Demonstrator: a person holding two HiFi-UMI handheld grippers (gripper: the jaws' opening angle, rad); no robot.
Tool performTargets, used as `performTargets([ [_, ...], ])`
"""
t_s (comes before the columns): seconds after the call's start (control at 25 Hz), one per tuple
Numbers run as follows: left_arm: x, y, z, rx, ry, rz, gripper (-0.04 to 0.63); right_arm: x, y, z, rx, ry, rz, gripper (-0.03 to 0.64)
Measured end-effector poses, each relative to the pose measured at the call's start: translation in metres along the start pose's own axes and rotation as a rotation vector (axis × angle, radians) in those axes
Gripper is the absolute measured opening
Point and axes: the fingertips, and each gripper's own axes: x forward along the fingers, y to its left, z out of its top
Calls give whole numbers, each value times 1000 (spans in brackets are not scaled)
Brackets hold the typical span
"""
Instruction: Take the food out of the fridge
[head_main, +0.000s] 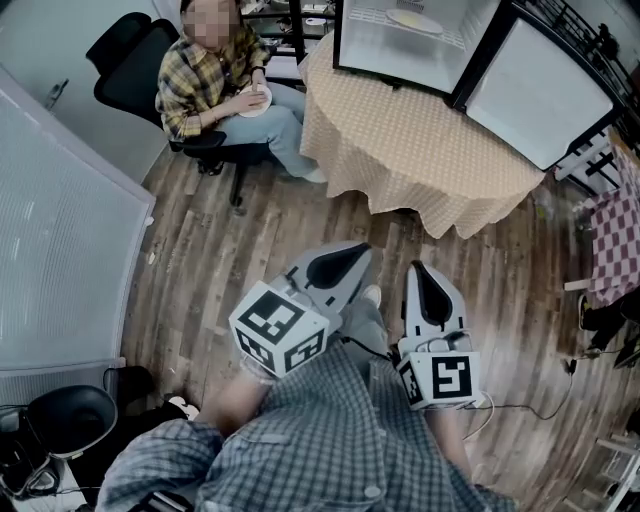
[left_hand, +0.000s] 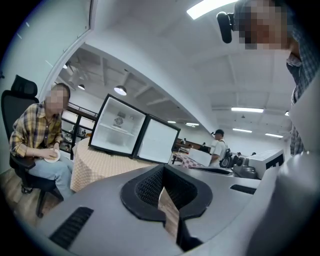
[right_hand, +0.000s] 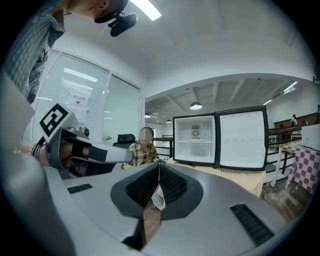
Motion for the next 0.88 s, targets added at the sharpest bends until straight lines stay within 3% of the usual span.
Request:
performTargets([
  [0.16,30,26,8,-34,4,49,6,30,-30,8,3,-19,9,11],
  [0.88,179,90,70,-22,-31,163,6,149,-181,30,-44,-2,70,11],
])
